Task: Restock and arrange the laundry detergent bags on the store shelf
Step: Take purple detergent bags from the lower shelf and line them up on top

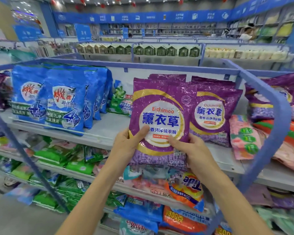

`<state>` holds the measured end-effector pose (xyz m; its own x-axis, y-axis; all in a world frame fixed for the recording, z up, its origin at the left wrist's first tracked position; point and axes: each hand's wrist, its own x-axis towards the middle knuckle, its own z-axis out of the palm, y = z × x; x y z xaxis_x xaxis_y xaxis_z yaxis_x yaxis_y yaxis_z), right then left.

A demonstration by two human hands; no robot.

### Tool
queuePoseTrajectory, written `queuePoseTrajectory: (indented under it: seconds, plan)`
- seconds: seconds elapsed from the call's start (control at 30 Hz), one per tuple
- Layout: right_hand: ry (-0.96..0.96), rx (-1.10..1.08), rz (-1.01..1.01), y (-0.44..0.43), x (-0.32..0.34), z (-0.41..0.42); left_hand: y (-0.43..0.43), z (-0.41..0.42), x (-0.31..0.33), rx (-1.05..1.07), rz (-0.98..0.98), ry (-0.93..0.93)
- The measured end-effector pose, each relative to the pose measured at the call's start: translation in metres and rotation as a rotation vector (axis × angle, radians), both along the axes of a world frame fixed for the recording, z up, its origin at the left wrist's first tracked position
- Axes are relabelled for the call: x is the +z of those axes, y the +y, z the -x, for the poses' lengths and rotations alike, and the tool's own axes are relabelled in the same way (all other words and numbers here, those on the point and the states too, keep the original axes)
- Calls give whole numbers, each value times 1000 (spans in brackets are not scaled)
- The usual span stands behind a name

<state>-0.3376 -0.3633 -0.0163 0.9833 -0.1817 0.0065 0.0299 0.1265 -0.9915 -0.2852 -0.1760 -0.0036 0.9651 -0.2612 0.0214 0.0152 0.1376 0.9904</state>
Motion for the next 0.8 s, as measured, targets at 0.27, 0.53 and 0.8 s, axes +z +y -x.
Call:
queuePoseTrajectory:
  seconds: [0.27, 0.53, 0.8]
  plan:
    - [-12, -91, 71, -25, -2, -72, -30, -84, 3, -24, 3, 11]
    - [39, -225, 301, -46, -24, -139, -61, -157, -13, 16, -7, 104]
    - [71, -434, 566, -28, -28, -142, -54, -191, -26, -45, -131, 50]
